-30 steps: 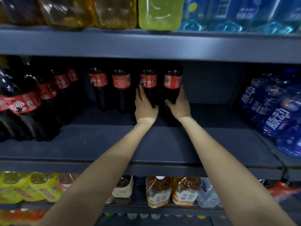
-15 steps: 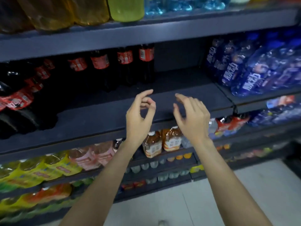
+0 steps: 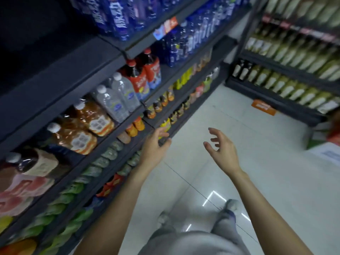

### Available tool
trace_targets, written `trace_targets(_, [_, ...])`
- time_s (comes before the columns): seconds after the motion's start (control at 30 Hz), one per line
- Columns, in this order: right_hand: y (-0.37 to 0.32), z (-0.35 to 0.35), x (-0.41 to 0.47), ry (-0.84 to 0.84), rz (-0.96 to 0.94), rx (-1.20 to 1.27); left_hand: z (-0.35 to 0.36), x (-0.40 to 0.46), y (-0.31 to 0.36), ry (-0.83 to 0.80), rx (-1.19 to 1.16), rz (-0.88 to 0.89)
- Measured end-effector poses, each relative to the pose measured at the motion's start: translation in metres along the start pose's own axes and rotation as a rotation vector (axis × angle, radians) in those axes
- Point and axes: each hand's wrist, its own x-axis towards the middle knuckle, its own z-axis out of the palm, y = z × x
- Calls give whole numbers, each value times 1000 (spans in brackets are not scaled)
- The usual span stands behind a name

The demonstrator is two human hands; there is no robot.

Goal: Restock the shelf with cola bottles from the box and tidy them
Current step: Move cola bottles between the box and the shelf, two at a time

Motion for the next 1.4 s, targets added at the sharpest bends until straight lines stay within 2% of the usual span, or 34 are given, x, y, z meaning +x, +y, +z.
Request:
trace_targets(0.13, [100,-79,7,-102,230,-34,112,27,17,-164,-136,-234])
trace_targets(0.3, [219,-184,9,-228,500,-90,257,45,50,-325,-50,-379])
trace_targets(0.43, [295,-256,4,-233,645,-143,361,59,93,-533,162,-338])
trace_targets(0.6, [382,-332,5,-137,830,-46,476,91,154,-695,252,-270])
trace_targets(0.77, [465,-410,34,-31,919,-8,581,137,211,-665,347,-145])
trace_targets(1.03, [568,-572,112,117,895,-33,750,214,352,-619,354,-15])
trace_targets(1.23, [678,-674,173,226,797,21,875,253,434,-626,264,12])
trace_targets(1.4, [775,-723,220,239,739,-31,975,281,464,-486,227,-41])
